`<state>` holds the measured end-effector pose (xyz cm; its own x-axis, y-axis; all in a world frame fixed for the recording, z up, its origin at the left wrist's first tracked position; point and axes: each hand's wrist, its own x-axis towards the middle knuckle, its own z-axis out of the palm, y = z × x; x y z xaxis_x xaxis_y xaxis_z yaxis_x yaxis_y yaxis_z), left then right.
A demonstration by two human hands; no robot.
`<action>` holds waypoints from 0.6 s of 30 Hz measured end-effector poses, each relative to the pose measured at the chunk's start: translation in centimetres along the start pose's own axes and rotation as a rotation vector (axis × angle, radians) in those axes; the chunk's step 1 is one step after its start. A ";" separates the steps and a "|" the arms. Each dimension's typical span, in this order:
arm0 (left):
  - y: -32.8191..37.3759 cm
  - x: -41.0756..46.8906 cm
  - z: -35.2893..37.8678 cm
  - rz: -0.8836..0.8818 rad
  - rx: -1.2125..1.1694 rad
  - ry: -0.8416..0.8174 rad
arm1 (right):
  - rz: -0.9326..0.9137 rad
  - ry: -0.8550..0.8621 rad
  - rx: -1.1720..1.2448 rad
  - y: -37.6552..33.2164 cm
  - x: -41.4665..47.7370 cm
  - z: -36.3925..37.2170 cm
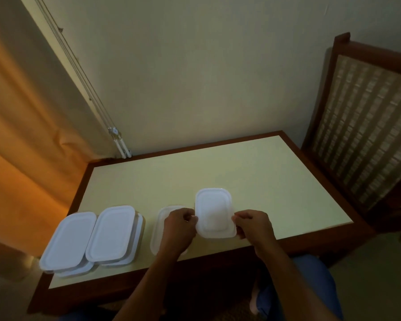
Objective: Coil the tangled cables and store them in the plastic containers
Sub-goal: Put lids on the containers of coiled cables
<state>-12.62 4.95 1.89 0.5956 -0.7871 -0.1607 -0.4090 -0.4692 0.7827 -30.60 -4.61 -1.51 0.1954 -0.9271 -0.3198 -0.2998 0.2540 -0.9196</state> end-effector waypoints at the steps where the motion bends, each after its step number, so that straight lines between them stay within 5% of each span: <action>1: -0.2 -0.1 -1.2 0.004 0.002 0.027 | -0.018 -0.039 0.024 -0.7 -0.6 0.6; 9: -3.3 -1.0 -8.6 0.015 0.206 0.214 | -0.077 -0.253 0.060 -3.7 -3.4 7.6; 18: -6.1 -1.4 -8.4 -0.034 0.302 0.129 | -0.038 -0.256 0.008 -1.7 -3.9 10.0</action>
<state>-5.09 12.28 2.36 0.6870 -0.7209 -0.0912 -0.5623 -0.6070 0.5616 -21.57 1.36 -1.01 0.4369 -0.8362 -0.3316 -0.2809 0.2234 -0.9334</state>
